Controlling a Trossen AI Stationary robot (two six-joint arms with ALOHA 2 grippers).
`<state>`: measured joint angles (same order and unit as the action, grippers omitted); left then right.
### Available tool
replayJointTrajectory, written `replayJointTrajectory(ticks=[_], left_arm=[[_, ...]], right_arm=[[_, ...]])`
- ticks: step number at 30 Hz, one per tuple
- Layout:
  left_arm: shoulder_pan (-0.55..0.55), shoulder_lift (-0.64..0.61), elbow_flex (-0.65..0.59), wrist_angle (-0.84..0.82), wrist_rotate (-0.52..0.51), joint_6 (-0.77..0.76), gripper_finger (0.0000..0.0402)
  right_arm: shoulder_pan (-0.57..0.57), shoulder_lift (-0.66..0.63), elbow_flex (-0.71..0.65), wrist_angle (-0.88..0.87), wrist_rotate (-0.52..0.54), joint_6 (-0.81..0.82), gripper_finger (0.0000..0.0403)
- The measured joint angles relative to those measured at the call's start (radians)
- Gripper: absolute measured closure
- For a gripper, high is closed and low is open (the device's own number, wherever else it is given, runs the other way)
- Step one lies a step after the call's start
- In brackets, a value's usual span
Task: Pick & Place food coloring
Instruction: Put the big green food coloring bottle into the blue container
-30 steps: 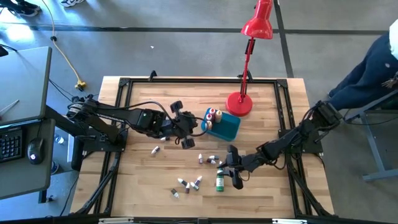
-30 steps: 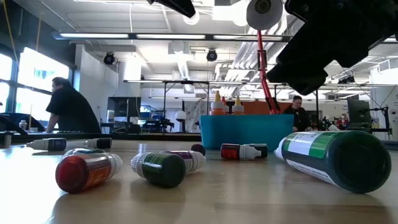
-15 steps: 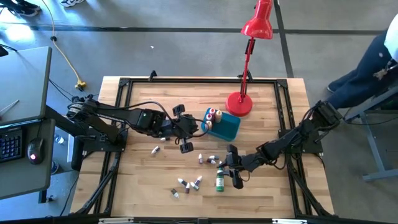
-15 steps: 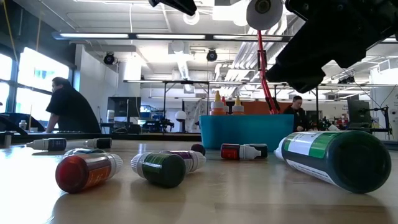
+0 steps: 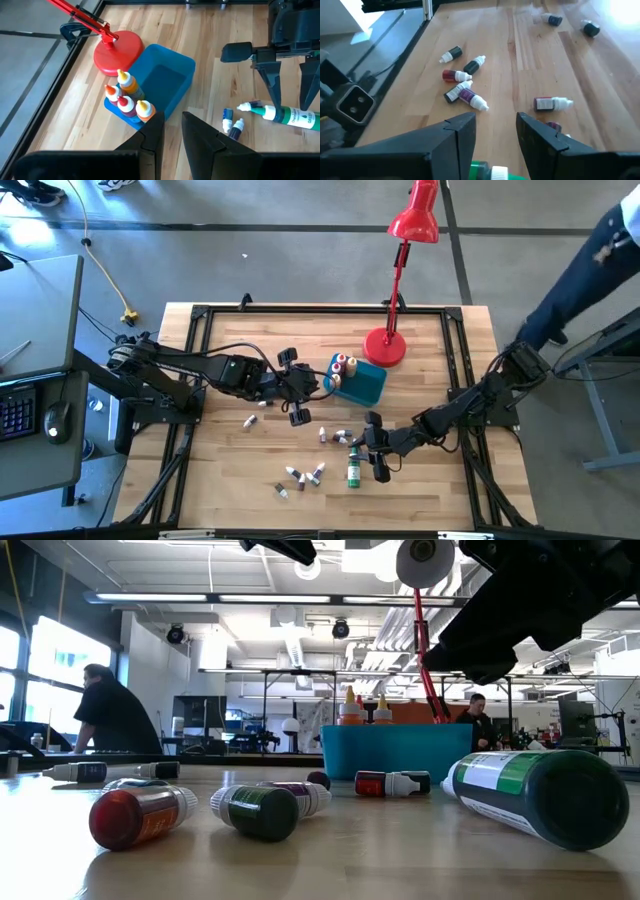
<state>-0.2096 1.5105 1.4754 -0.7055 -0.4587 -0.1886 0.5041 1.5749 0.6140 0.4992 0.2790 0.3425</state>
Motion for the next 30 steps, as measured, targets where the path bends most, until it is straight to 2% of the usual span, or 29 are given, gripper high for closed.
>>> replayJointTrajectory(ticks=[30], left_arm=[[0.0,0.0,0.0,0.0,0.005,0.0,0.0339]], right_arm=[[0.0,0.0,0.0,0.0,0.007,-0.03,0.0269]])
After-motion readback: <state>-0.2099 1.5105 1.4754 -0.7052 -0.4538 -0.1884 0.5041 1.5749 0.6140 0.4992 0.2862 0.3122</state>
